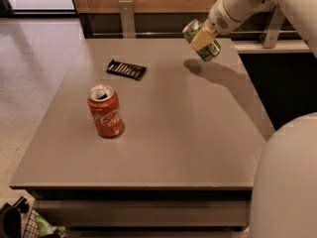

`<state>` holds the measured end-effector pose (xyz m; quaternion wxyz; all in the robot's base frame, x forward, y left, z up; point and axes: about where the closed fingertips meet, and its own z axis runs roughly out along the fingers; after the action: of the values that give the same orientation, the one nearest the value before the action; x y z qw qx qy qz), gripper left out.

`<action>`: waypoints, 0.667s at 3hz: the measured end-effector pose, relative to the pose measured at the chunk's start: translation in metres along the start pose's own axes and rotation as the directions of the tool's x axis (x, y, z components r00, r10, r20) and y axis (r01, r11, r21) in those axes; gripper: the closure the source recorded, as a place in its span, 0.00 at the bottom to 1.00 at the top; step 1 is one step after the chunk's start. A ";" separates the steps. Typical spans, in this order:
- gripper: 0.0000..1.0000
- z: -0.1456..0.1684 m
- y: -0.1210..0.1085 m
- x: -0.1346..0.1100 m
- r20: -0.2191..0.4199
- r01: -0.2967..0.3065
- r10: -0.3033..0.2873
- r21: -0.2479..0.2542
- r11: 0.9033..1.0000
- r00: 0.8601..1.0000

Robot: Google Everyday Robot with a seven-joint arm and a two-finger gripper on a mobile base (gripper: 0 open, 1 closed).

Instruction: Knock green can over

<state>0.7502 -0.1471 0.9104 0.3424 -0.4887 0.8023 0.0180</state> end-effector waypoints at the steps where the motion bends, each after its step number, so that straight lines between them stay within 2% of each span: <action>1: 1.00 0.009 0.006 0.009 -0.115 0.040 -0.039 0.001 0.999 0.993; 2: 1.00 0.024 0.023 0.015 -0.188 0.074 -0.079 -0.037 0.997 0.979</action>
Offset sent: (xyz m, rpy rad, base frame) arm -0.0204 0.0187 -0.0518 -0.2645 0.1484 0.0429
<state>0.7407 -0.1378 0.8763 0.2576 -0.5237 0.8115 -0.0298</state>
